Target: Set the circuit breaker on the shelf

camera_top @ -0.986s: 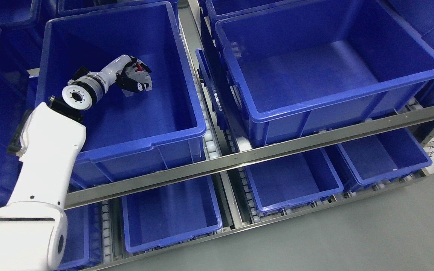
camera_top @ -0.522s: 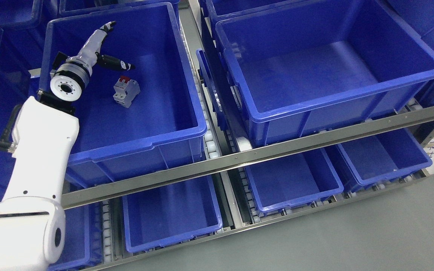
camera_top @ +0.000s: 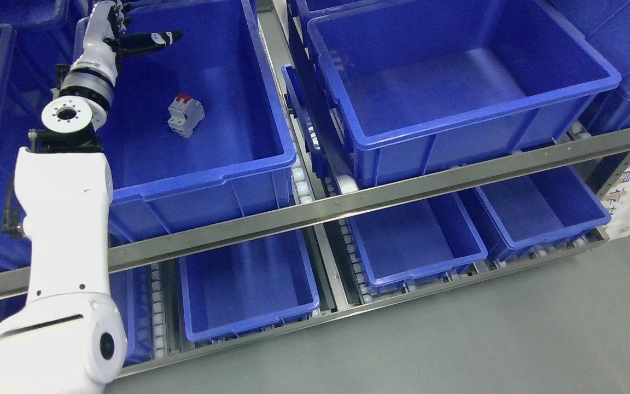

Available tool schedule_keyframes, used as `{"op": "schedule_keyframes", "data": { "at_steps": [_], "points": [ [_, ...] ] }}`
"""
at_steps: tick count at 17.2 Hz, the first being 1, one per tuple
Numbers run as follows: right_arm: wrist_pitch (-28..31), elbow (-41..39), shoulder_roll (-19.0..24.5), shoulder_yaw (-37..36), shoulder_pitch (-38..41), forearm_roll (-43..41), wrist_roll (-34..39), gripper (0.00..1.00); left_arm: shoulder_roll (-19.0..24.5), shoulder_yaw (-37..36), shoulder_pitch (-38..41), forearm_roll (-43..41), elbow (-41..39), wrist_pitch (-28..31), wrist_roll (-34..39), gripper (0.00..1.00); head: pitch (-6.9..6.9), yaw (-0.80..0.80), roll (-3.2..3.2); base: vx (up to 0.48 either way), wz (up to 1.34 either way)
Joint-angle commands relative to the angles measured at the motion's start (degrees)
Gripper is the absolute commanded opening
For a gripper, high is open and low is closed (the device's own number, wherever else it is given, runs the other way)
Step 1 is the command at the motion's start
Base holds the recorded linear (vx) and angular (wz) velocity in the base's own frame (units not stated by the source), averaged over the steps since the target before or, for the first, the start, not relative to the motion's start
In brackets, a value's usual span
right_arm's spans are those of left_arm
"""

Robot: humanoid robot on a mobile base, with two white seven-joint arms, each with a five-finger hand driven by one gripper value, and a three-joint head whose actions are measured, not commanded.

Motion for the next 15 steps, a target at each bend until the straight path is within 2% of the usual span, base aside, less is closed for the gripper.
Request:
{"op": "schedule_keyframes", "data": {
  "at_steps": [1,3,5,9,15],
  "points": [
    [1.9,0.0,-1.0,1.14,0.0,0.01,0.04,1.0,-2.86,4.27,16.7,9.65,-34.42,0.34,0.12,1.0,0.0,0.0,0.0,-0.234,0.06],
    [1.9,0.0,-1.0,1.14,0.0,0.01,-0.05,1.0,-2.86,-0.15,25.95,9.74,-43.5,0.34,0.12,1.0,0.0,0.0,0.0,-0.263,0.1],
    [1.9,0.0,-1.0,1.14,0.0,0.01,-0.05,1.0,-2.86,-2.62,29.75,9.74,-45.29,0.07,0.11,1.0,0.0,0.0,0.0,-0.254,0.09],
    [1.9,0.0,-1.0,1.14,0.0,0.01,0.04,1.0,-2.86,-3.85,30.02,9.66,-45.2,0.07,-0.06,1.0,0.0,0.0,0.0,-0.198,0.02],
    [1.9,0.0,-1.0,1.14,0.0,0.01,-0.05,1.0,-2.86,-4.03,30.02,9.66,-45.2,0.16,-0.15,1.0,0.0,0.0,0.0,-0.058,-0.01]
  ]
}}
